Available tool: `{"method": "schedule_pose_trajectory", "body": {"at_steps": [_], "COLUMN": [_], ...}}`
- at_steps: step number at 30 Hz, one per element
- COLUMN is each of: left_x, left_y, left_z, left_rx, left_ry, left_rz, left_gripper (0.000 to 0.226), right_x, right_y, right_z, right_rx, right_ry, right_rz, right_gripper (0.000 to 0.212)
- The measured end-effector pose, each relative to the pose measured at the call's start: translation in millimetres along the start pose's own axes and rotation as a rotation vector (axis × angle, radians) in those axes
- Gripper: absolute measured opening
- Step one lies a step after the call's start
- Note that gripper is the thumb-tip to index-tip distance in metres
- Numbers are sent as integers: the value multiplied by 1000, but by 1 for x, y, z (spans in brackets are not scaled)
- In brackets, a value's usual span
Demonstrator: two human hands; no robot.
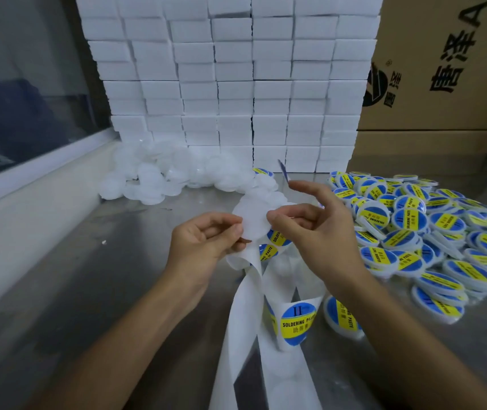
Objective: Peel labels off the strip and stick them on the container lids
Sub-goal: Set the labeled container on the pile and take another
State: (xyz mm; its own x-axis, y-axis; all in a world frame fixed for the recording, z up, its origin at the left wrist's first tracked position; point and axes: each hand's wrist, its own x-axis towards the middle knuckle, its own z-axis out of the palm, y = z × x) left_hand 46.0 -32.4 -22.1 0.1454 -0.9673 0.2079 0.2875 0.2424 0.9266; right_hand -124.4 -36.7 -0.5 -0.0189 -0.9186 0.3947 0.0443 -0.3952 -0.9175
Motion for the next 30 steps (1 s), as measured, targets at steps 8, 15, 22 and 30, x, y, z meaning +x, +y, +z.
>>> {"method": "schedule_pose_trajectory", "body": {"at_steps": [8,15,22,30], "left_x": [0,5,2,0], "left_y": [1,4,7,8], "left_z": [2,-5,-2,0], "left_rx": [-142,-195,-200,-183], "left_ry": [-31,50,53,17], "left_rz": [-96,-123,-107,-106], "left_gripper": [30,34,30,28], "right_x": [1,6,2,1], "right_y": [5,1,-1,1], "right_z": [3,-4,-1,2], "right_rx": [-59,-129,-18,-26], "right_ry": [22,195,71,44], "right_rz": [-14,-56,56,62], "right_gripper": [30,2,2,3]}}
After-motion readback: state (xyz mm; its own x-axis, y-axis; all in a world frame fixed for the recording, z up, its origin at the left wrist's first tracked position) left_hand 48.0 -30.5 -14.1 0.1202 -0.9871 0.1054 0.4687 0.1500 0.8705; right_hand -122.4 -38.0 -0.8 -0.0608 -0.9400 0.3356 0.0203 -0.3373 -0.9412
